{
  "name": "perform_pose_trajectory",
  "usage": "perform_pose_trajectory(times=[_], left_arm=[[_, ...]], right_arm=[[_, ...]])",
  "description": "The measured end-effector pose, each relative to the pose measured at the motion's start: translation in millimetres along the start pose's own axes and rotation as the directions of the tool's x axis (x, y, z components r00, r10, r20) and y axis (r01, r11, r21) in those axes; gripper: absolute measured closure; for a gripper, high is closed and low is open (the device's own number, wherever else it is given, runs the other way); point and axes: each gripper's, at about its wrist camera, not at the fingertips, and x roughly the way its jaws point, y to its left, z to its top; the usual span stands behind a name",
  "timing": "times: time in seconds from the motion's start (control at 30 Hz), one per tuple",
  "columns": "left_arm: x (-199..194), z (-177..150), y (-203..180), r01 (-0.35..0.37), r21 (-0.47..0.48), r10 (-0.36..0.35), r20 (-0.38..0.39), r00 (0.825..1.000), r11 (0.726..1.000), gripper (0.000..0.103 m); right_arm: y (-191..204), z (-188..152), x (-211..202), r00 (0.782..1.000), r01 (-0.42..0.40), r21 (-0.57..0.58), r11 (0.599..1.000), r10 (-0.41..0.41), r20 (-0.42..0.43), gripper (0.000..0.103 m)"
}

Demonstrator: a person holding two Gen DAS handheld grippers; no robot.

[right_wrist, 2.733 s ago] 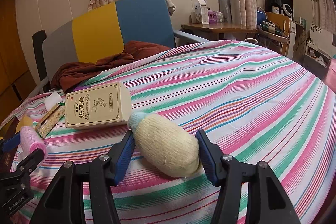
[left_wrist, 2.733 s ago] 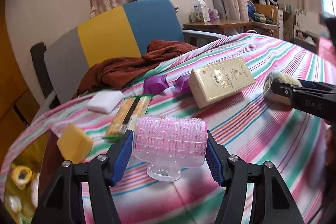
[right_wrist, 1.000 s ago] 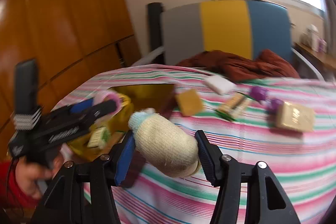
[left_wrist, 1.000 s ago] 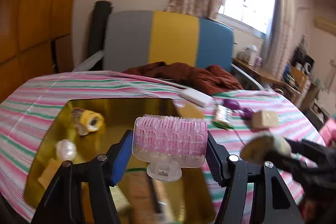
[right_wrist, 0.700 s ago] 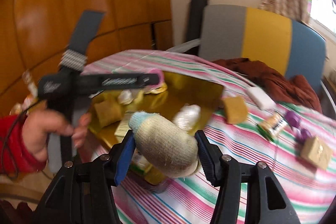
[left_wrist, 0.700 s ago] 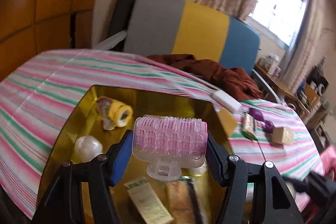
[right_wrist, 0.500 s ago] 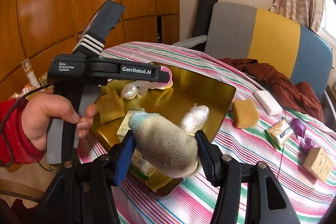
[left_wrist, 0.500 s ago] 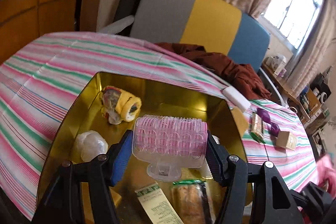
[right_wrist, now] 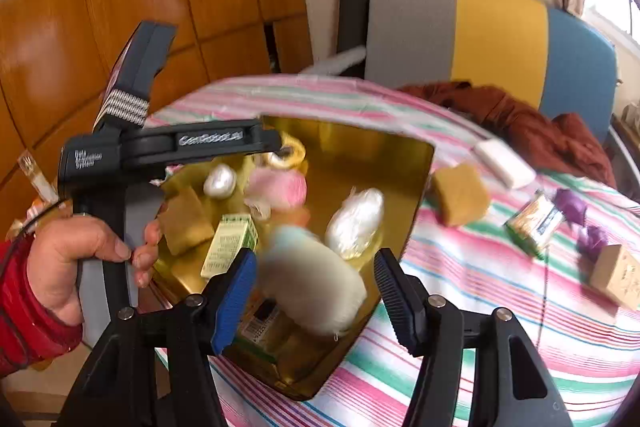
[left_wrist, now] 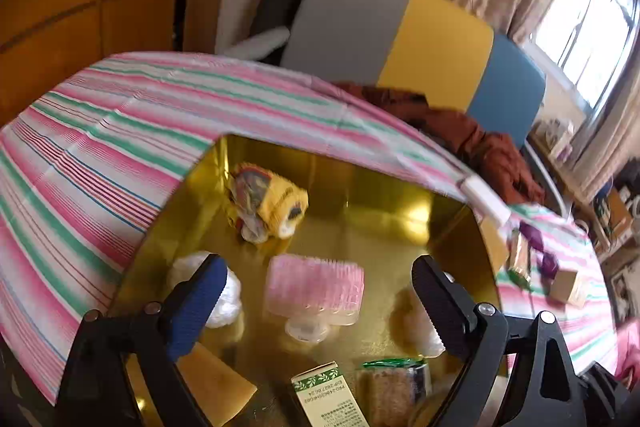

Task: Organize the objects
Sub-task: 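Carry the cream sock and pink roller over the gold tray and open both tools, then move both tools back from the tray toward the remaining items on the cloth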

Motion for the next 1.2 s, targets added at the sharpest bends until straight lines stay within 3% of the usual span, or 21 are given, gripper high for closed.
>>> perform_pose_trajectory(times=[0.1,0.2,0.43,0.8,1.2], left_arm=[[-19.7,-0.7,4.3,-0.034,-0.042,0.037,0.069,0.997,0.999,0.001],[-39.3,-6.4,7.9,-0.078,-0.09,0.089,0.125,0.988,0.993,0.0],[-64.2,-26.9,-2.8,-0.096,-0.088,0.11,0.166,0.98,0.991,0.0],[-66.1,-55.3,-48.2,0.0,-0.009,0.001,0.088,0.996,1.0,0.0],[-63.9,-71.5,-93.7,0.049,0.094,-0.054,0.055,0.997,0.994,0.0]], right_arm=[[-4.2,-2.0,-13.0,0.999,0.028,0.009,1.0,-0.029,0.039,0.041],[-12.0,-4.6,-23.1,0.998,0.02,0.043,0.999,-0.022,0.056,0.041],[-35.0,-13.4,-39.9,0.997,0.022,0.117,0.993,-0.03,0.066,0.041],[-74.9,-39.9,-51.4,0.995,0.07,0.226,0.972,-0.083,0.046,0.041],[-102.1,-58.5,-49.2,0.996,0.081,0.301,0.95,-0.091,0.02,0.041]])
